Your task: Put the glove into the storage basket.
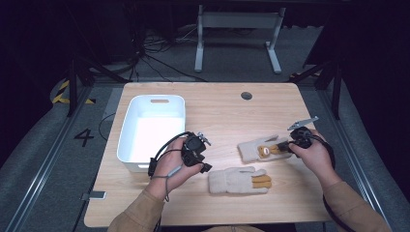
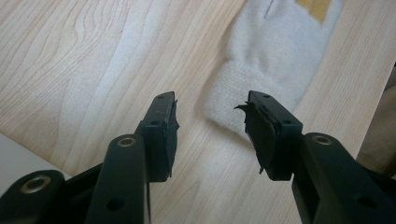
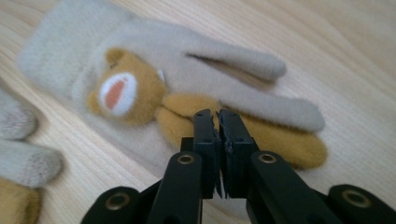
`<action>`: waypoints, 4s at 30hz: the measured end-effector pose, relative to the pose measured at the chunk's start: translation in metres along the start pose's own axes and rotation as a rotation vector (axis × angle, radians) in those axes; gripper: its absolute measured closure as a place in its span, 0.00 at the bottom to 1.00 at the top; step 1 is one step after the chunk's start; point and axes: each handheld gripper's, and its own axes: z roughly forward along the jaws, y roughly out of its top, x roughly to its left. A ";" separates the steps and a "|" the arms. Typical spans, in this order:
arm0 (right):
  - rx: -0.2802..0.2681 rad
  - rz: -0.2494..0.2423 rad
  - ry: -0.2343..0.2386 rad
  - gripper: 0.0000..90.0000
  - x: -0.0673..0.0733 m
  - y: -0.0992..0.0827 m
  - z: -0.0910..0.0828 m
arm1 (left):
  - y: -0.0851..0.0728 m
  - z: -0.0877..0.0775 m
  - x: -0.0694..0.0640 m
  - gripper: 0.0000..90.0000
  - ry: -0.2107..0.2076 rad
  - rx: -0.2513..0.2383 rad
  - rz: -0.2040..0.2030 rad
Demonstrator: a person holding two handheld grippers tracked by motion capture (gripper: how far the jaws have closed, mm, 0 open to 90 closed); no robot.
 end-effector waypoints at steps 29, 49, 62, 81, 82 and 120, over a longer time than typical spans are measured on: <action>0.010 -0.282 0.160 0.57 0.007 0.018 0.035 | 0.000 0.002 0.001 0.59 -0.012 0.011 -0.003; -0.060 -0.315 0.133 0.95 0.020 0.025 0.007 | 0.000 -0.001 0.001 0.59 -0.006 0.000 -0.003; -0.187 -0.316 0.137 0.96 0.036 0.033 -0.034 | 0.009 0.001 0.000 0.59 -0.016 -0.001 0.024; -0.289 -0.370 0.236 0.96 0.094 0.040 -0.066 | 0.008 -0.002 0.000 0.59 -0.012 -0.009 0.017; -0.291 -0.372 0.245 0.96 0.097 0.041 -0.065 | 0.007 -0.003 0.000 0.59 -0.010 -0.009 0.019; -0.149 -0.382 0.377 0.95 0.127 0.009 -0.016 | 0.007 0.002 -0.003 0.59 -0.019 0.011 0.025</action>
